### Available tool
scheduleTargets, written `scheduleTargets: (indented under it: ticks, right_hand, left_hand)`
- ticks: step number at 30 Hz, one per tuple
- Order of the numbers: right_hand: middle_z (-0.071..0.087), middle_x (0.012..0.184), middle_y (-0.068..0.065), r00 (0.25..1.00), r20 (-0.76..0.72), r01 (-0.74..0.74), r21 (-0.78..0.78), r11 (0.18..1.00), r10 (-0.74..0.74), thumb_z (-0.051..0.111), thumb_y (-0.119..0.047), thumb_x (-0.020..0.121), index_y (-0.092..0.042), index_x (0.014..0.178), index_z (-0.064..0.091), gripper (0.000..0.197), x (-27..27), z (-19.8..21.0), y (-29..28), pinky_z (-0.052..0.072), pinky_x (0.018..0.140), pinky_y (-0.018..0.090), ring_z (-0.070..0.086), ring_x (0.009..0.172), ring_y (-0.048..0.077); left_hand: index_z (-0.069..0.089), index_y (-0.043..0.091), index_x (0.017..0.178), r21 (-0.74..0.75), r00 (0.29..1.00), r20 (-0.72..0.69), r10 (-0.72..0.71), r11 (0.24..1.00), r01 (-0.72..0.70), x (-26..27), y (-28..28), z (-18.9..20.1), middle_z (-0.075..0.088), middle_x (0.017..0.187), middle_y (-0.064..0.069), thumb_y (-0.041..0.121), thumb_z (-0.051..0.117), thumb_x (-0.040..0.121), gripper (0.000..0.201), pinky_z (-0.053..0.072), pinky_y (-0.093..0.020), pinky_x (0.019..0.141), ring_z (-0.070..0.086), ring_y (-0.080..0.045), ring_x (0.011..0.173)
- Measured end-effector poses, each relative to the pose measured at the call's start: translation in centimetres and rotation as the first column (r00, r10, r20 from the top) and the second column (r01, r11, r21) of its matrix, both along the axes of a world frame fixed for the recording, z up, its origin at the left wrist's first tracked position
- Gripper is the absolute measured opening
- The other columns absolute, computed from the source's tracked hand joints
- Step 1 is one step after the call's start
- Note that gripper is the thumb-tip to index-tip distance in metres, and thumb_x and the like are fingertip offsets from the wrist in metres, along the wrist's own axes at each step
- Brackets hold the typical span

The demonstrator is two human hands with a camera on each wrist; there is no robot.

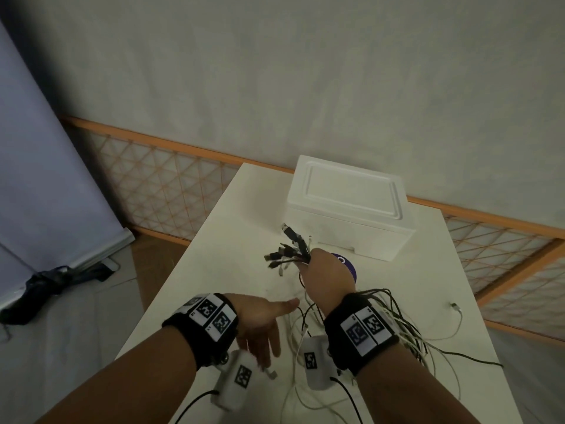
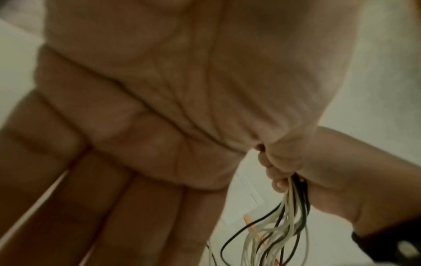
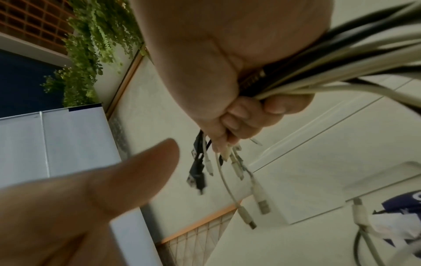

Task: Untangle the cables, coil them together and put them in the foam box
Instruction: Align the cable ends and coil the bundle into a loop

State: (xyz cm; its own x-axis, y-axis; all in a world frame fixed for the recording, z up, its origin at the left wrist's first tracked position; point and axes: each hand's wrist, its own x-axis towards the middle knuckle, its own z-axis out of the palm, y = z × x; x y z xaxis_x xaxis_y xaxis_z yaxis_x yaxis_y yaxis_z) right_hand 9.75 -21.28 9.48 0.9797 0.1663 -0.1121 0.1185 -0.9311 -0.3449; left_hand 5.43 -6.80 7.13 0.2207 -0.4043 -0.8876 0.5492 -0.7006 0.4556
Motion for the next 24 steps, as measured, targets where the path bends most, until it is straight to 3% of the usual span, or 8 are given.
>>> scheduleTargets:
  ticks: [1,3,5,7,12,18,21,24]
  right_hand:
    - [0.063,0.101,0.004,1.0,0.004,0.005,0.014,1.0,-0.005,0.044,-0.043,0.097,-0.01,0.103,0.053,0.035,0.0,0.1,-0.1,0.048,0.072,0.033,0.062,0.092,0.024]
    - [0.062,0.101,0.004,1.0,0.014,-0.025,0.015,1.0,0.025,0.046,-0.041,0.096,-0.01,0.103,0.052,0.032,-0.3,0.2,-0.3,0.049,0.074,0.034,0.062,0.093,0.025]
    - [0.062,0.098,0.005,0.995,0.028,-0.09,-0.009,0.996,0.091,0.048,-0.031,0.096,-0.01,0.101,0.05,0.022,-0.9,0.4,-0.2,0.049,0.072,0.034,0.062,0.091,0.026]
    - [0.063,0.095,0.006,0.989,0.061,-0.131,-0.018,0.991,0.132,0.044,-0.023,0.096,-0.011,0.1,0.048,0.013,-1.6,0.7,-0.1,0.05,0.069,0.035,0.064,0.088,0.027]
    - [0.061,0.105,0.009,0.954,0.096,-0.276,-0.098,0.956,0.285,0.037,-0.017,0.096,-0.006,0.12,0.048,0.028,-2.7,0.5,0.7,0.052,0.07,0.035,0.064,0.09,0.026]
    - [0.062,0.102,0.009,0.967,0.063,-0.252,0.158,0.955,0.245,0.047,-0.025,0.089,-0.013,0.125,0.039,0.038,-3.2,-0.7,0.7,0.054,0.069,0.042,0.065,0.083,0.029]
    - [0.062,0.093,0.005,0.96,0.041,-0.28,0.072,0.957,0.278,0.05,-0.025,0.085,-0.016,0.111,0.048,0.027,-3.1,-1.3,-0.2,0.052,0.067,0.039,0.063,0.082,0.027]
    - [0.062,0.09,0.003,0.96,-0.033,-0.278,-0.016,0.96,0.277,0.052,-0.025,0.083,-0.017,0.094,0.049,0.013,-3.1,-2.6,-1.7,0.051,0.07,0.036,0.06,0.086,0.025]
  left_hand:
    - [0.054,0.006,0.127,0.011,1.0,0.029,0.012,1.0,-0.013,-0.1,-0.2,-0.1,0.054,0.135,-0.022,0.081,0.006,0.081,0.1,0.046,-0.032,0.08,0.061,-0.027,0.101]
    - [0.049,0.014,0.136,-0.126,0.96,0.167,0.225,0.97,-0.206,0.0,-0.6,-0.8,0.059,0.127,-0.008,0.079,0.027,0.082,0.087,0.046,-0.034,0.088,0.059,-0.023,0.108]
    - [0.058,0.016,0.124,-0.442,0.838,0.111,0.534,0.782,-0.44,0.2,-0.8,-0.8,0.062,0.114,-0.003,0.067,0.058,0.078,0.068,0.045,-0.033,0.086,0.059,-0.018,0.101]
    - [0.067,0.015,0.102,-0.612,0.705,-0.107,0.701,0.512,-0.603,0.4,-1.2,0.0,0.065,0.106,-0.006,0.051,0.069,0.074,0.045,0.046,-0.036,0.088,0.06,-0.021,0.098]
    - [0.074,0.013,0.084,-0.662,0.471,-0.234,0.85,0.216,-0.718,1.3,-3.1,1.2,0.069,0.108,-0.009,0.035,0.066,0.078,0.024,0.047,-0.037,0.091,0.064,-0.021,0.096]
    - [0.066,0.001,0.102,-0.585,0.253,-0.196,0.947,0.094,-0.805,2.1,-3.5,1.1,0.073,0.095,-0.011,0.037,0.061,0.091,0.038,0.055,-0.032,0.073,0.07,-0.021,0.08]
    - [0.062,0.006,0.084,-0.583,0.104,-0.161,0.981,-0.01,-0.812,2.5,-3.3,1.4,0.073,0.077,-0.01,0.037,0.06,0.091,0.032,0.054,-0.037,0.075,0.07,-0.022,0.075]
    - [0.051,0.014,0.073,-0.566,-0.089,-0.179,0.98,-0.176,-0.806,3.5,-1.6,1.5,0.053,0.05,0.002,0.037,0.06,0.092,0.031,0.053,-0.033,0.061,0.059,-0.014,0.049]
